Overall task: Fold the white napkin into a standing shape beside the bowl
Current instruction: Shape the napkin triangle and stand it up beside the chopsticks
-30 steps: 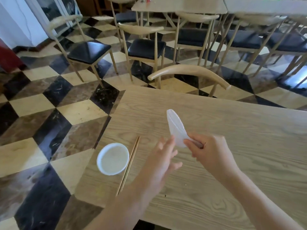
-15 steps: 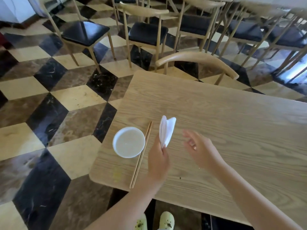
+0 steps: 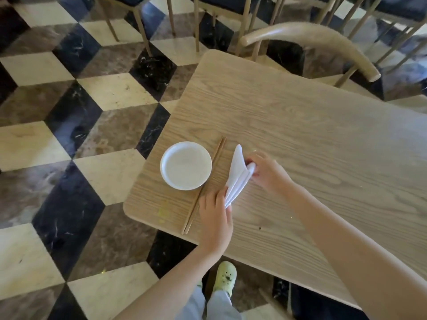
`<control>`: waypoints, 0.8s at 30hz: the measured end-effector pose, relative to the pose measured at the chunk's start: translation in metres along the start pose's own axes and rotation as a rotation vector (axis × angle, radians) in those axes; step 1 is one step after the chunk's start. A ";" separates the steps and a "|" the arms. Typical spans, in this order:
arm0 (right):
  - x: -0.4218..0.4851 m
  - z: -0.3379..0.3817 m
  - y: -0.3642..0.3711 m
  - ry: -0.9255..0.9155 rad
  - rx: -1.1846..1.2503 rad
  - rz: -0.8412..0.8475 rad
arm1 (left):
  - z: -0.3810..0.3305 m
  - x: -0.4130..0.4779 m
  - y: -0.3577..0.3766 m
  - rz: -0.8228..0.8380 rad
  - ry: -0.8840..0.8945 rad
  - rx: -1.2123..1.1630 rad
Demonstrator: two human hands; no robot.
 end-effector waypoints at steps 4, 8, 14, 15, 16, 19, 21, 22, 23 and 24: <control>0.013 -0.002 -0.005 -0.043 -0.228 0.074 | 0.001 -0.020 -0.001 0.009 -0.036 0.065; 0.024 -0.009 -0.009 -0.046 -0.422 0.144 | 0.002 -0.027 -0.003 -0.008 -0.038 0.052; 0.035 -0.021 -0.018 -0.042 -0.594 0.085 | 0.003 -0.027 -0.006 -0.021 -0.040 0.006; 0.036 -0.024 -0.021 -0.028 -0.581 0.074 | 0.003 -0.027 -0.007 -0.027 -0.039 0.000; 0.037 -0.027 -0.024 -0.019 -0.568 0.066 | 0.003 -0.027 -0.007 -0.031 -0.039 -0.005; 0.037 -0.029 -0.030 -0.008 -0.612 0.077 | 0.002 -0.028 -0.007 -0.038 -0.032 -0.003; 0.038 -0.029 -0.033 -0.004 -0.663 0.078 | 0.001 -0.029 -0.007 -0.041 -0.023 0.017; 0.038 -0.029 -0.033 -0.001 -0.673 0.069 | 0.001 -0.030 -0.007 -0.048 -0.028 0.032; 0.038 -0.029 -0.033 0.004 -0.673 0.058 | 0.002 -0.031 -0.008 -0.058 -0.041 0.041; 0.037 -0.029 -0.034 0.015 -0.666 0.051 | 0.003 -0.031 -0.008 -0.070 -0.051 0.046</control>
Point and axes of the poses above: each hand's wrist, its own x-axis towards the middle knuckle, its own y-axis out of the palm, z = x × y, the point moved 5 cm from there along x, towards the middle knuckle, and after that the axes turned 12 degrees about y, right-handed, at the moved point
